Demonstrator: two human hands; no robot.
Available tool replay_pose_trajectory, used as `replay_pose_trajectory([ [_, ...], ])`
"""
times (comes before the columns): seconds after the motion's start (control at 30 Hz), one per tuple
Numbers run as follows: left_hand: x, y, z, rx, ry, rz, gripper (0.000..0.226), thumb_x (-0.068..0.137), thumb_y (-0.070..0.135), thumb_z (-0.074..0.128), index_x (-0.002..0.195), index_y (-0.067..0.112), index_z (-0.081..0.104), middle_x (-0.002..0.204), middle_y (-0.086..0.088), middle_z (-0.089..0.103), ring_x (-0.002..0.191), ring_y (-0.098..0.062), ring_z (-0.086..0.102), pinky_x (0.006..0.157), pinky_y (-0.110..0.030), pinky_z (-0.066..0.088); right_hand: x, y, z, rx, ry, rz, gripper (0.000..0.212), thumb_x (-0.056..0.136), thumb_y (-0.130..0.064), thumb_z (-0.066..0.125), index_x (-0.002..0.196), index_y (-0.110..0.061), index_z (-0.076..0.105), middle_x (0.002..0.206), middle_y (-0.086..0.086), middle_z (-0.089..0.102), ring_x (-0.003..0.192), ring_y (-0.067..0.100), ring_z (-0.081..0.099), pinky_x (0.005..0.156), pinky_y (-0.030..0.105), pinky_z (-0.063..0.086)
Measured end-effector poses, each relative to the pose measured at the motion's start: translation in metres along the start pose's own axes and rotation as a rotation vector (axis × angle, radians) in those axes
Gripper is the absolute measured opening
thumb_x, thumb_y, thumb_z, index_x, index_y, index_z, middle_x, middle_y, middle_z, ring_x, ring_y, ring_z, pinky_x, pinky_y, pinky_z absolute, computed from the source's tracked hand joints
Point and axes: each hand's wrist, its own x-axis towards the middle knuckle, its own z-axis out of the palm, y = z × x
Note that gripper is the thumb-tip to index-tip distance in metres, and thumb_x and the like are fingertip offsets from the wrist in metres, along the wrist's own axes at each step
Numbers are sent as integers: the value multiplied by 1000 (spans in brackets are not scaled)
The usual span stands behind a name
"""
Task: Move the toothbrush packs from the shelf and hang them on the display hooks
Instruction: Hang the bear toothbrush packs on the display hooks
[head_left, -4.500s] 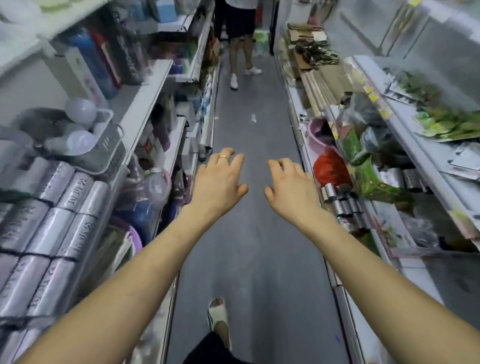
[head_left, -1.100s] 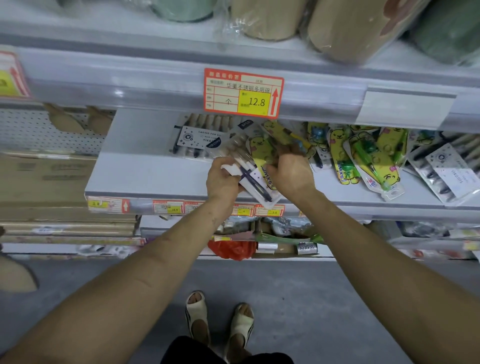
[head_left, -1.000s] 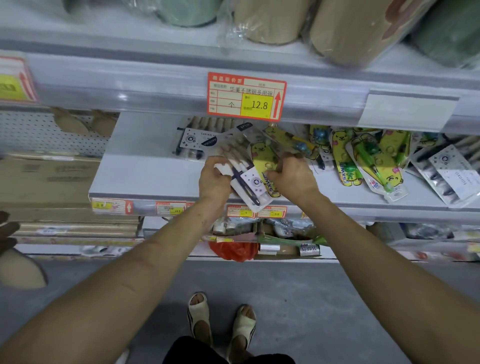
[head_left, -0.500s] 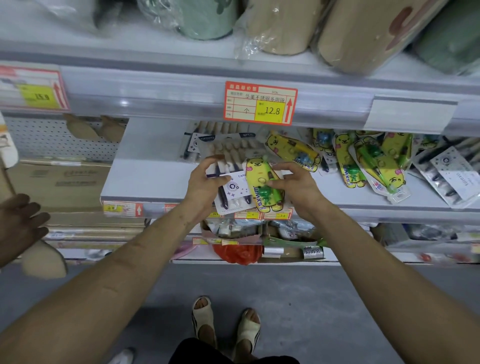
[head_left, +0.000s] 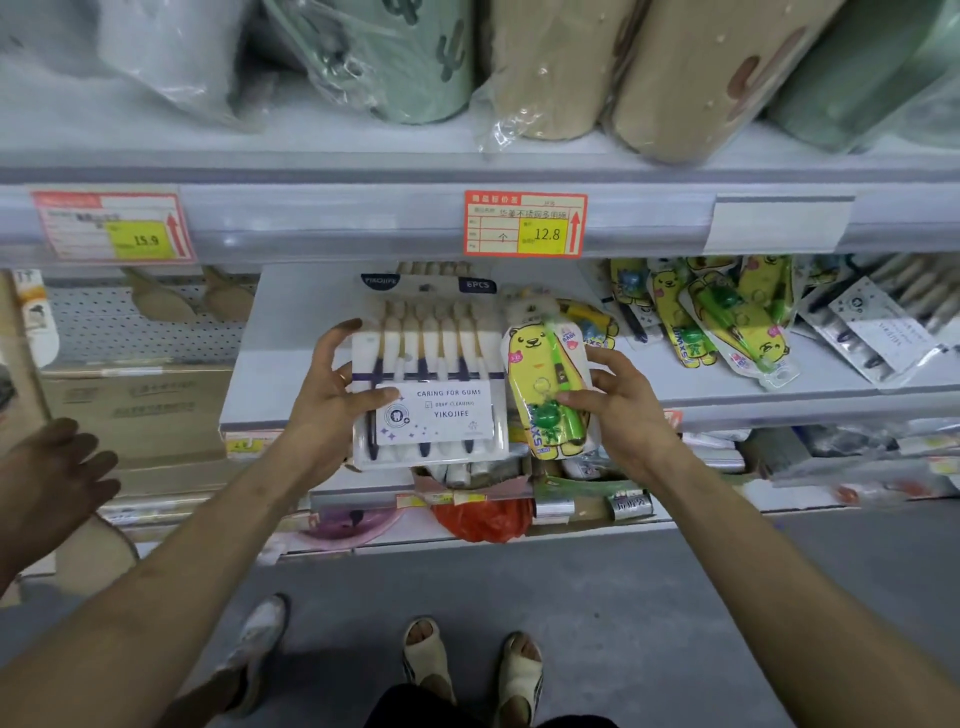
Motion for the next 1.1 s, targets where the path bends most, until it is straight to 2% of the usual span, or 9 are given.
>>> replay_pose_trajectory([
  [0.07, -1, 1, 6, -2, -33, -8, 90, 82, -18, 75, 146, 41, 48, 115, -12, 73, 106, -28, 75, 86, -47, 64, -12, 5, -7, 39, 52, -19, 57, 82, 16, 75, 129, -11, 58, 112, 16, 76, 101, 31, 75, 76, 43, 63],
  [0.13, -2, -3, 19, -23, -71, -41, 89, 84, -18, 73, 148, 36, 46, 117, -11, 76, 106, -30, 76, 85, -48, 64, -23, 7, -17, 84, 99, -45, 55, 81, 17, 75, 126, -10, 58, 114, 18, 75, 99, 32, 75, 79, 49, 63],
  [0.3, 3, -12, 62, 67, -204, -45, 62, 81, -17, 74, 133, 16, 64, 122, -13, 75, 119, -33, 70, 100, -46, 59, -51, 16, -51, 166, 223, -83, 45, 79, 19, 73, 112, -10, 63, 108, 13, 77, 106, 36, 74, 88, 55, 61],
  [0.4, 4, -20, 109, 77, -288, -63, 58, 82, -16, 74, 132, 13, 64, 125, -18, 73, 121, -39, 68, 104, -54, 54, -75, 18, -90, 216, 304, -96, 45, 81, 18, 73, 117, -6, 62, 113, 15, 76, 110, 36, 73, 91, 53, 61],
  [0.5, 0, -25, 170, 120, -372, -81, 57, 81, -15, 76, 131, 9, 64, 124, -19, 74, 119, -41, 69, 101, -53, 56, -100, 22, -142, 267, 406, -116, 46, 80, 19, 73, 118, -5, 64, 112, 12, 77, 107, 34, 74, 87, 48, 63],
  [0.57, -10, -33, 242, 135, -463, -88, 62, 75, -12, 80, 132, 9, 64, 124, -22, 73, 116, -39, 70, 100, -51, 57, -130, 25, -203, 300, 508, -137, 51, 79, 17, 75, 124, -3, 63, 117, 16, 76, 111, 37, 73, 92, 54, 62],
  [0.83, -55, -52, 447, 163, -703, -96, 54, 87, -16, 68, 136, 2, 60, 128, -27, 70, 110, -34, 72, 97, -49, 60, -208, 29, -363, 350, 734, -181, 43, 84, 14, 73, 120, -5, 63, 116, 13, 77, 110, 34, 74, 96, 53, 61],
  [0.97, -92, -71, 557, 163, -805, -136, 52, 86, -15, 67, 134, 4, 62, 129, -27, 70, 108, -34, 72, 96, -50, 61, -257, 35, -451, 364, 867, -175, 39, 87, 11, 72, 120, -8, 61, 112, 9, 78, 101, 33, 77, 78, 54, 64],
  [1.1, -118, -89, 661, 183, -940, -187, 51, 86, -16, 65, 132, 5, 63, 120, -23, 74, 100, -32, 76, 84, -48, 65, -292, 44, -532, 359, 997, -176, 35, 88, 4, 72, 117, -13, 60, 104, 1, 79, 95, 36, 77, 67, 62, 60],
])
